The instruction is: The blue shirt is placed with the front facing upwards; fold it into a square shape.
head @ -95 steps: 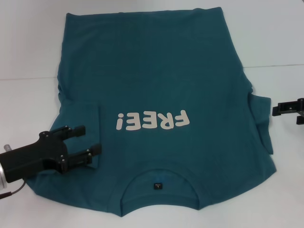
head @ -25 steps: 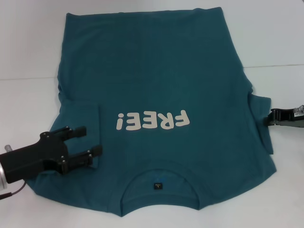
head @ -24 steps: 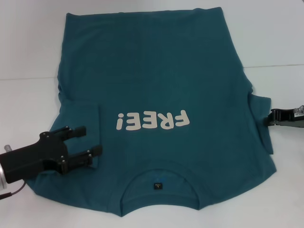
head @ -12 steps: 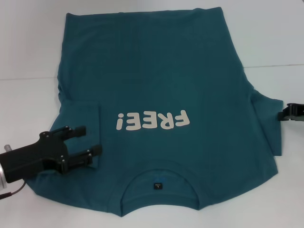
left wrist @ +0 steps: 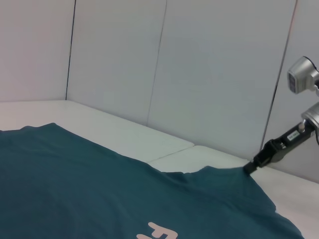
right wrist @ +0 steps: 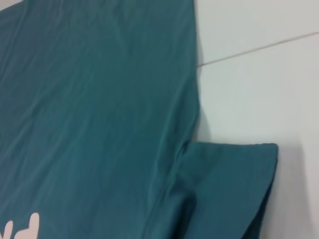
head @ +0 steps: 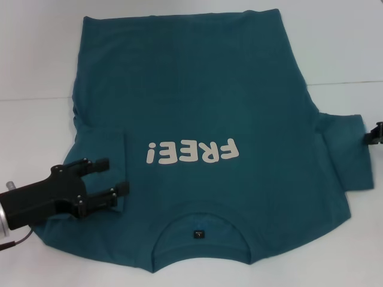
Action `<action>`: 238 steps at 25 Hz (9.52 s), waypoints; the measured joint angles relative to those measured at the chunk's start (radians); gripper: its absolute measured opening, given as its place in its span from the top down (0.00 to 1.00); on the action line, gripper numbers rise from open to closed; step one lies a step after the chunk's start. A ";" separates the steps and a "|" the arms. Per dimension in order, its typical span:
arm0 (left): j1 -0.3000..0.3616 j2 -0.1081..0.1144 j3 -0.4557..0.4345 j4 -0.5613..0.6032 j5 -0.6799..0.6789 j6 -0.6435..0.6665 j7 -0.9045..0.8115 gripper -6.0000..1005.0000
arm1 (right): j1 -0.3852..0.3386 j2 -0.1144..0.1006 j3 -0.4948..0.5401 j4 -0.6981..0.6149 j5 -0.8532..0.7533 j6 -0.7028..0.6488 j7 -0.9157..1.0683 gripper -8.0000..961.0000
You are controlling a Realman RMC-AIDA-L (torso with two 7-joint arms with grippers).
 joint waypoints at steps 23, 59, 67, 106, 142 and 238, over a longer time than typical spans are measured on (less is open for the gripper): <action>0.003 0.005 0.005 0.003 0.000 0.013 0.007 0.24 | 0.084 -0.015 -0.009 -0.172 -0.126 -0.104 0.079 0.93; 0.001 0.005 0.006 0.008 0.024 0.006 0.011 0.24 | 0.393 0.128 -0.344 -0.150 -0.302 -0.173 0.240 0.88; -0.004 0.004 0.006 0.010 0.027 0.007 0.011 0.24 | 0.389 0.136 -0.433 -0.128 -0.365 -0.167 0.310 0.77; -0.006 -0.017 0.014 0.012 0.046 0.000 0.021 0.24 | 0.226 0.111 -0.461 0.028 -0.367 0.161 0.234 0.36; -0.006 -0.019 0.014 0.012 0.049 -0.006 0.022 0.24 | 0.262 0.092 -0.646 0.089 -0.368 0.190 0.248 0.59; 0.099 -0.046 -0.125 0.148 0.041 0.037 -0.181 0.24 | 0.139 0.170 -0.543 -0.402 -0.033 0.088 0.242 0.35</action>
